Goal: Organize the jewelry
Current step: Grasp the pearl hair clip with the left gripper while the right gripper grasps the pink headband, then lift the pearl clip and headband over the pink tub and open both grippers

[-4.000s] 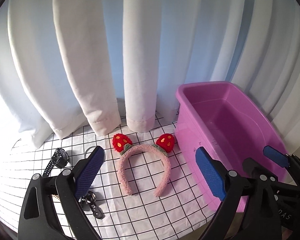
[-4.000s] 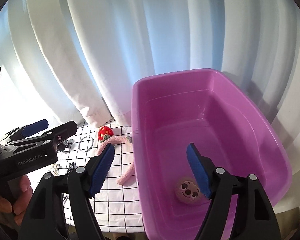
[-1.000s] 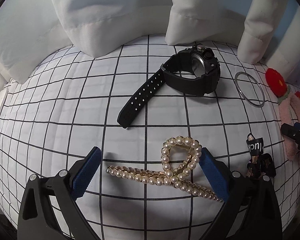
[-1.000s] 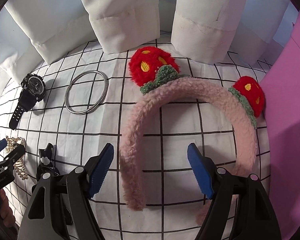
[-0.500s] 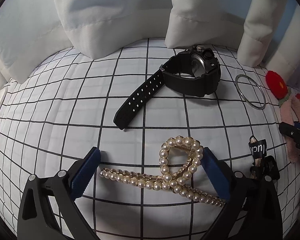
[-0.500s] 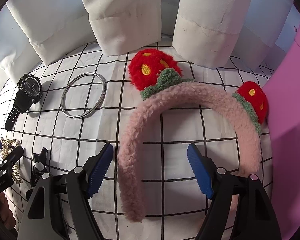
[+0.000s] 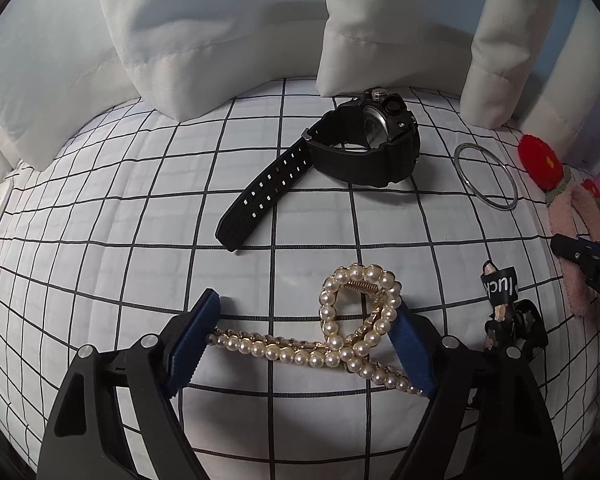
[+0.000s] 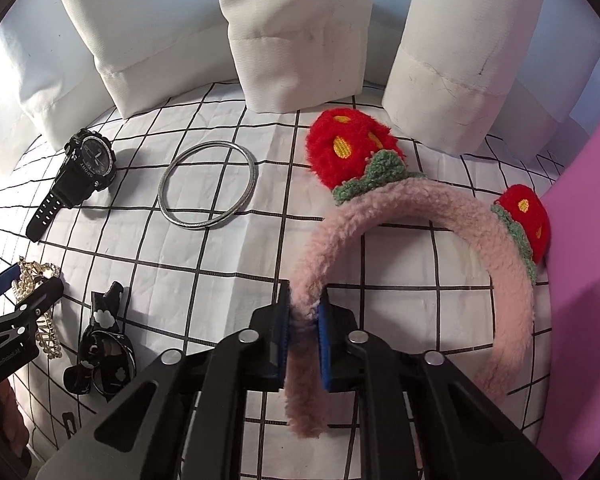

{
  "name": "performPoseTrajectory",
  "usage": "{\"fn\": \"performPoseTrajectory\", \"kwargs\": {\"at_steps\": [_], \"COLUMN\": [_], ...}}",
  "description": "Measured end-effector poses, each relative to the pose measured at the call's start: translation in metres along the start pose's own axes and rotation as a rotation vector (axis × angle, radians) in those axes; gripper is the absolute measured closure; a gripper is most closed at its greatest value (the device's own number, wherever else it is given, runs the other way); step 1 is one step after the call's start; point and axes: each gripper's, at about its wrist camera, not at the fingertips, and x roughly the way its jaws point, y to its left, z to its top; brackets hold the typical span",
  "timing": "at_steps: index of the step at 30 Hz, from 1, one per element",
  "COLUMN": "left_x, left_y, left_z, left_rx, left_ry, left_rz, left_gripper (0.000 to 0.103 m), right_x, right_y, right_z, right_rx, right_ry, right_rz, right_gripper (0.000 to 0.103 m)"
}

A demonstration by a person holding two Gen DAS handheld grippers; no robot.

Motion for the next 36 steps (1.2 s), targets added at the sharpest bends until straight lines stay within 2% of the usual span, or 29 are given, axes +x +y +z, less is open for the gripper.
{"fn": "performPoseTrajectory", "kwargs": {"at_steps": [8,15,36], "left_x": [-0.011,-0.036,-0.128], "left_y": [0.009,0.015,0.015], "left_z": [-0.008,-0.008,0.011], "left_rx": [-0.030,-0.061,-0.066], "left_ry": [0.019,-0.006,-0.166], "left_rz": [-0.004,-0.017,-0.070], "left_gripper": [0.024,0.024,0.024], "right_x": [-0.017,-0.046,-0.145], "right_y": [-0.016,-0.021,-0.015], "right_z": [-0.006,-0.007,-0.008], "right_rx": [0.046,0.054,0.051], "right_ry": [-0.025,-0.053,-0.220], "right_rz": [0.077,0.145,0.228], "right_gripper": [0.093,0.093,0.093]}}
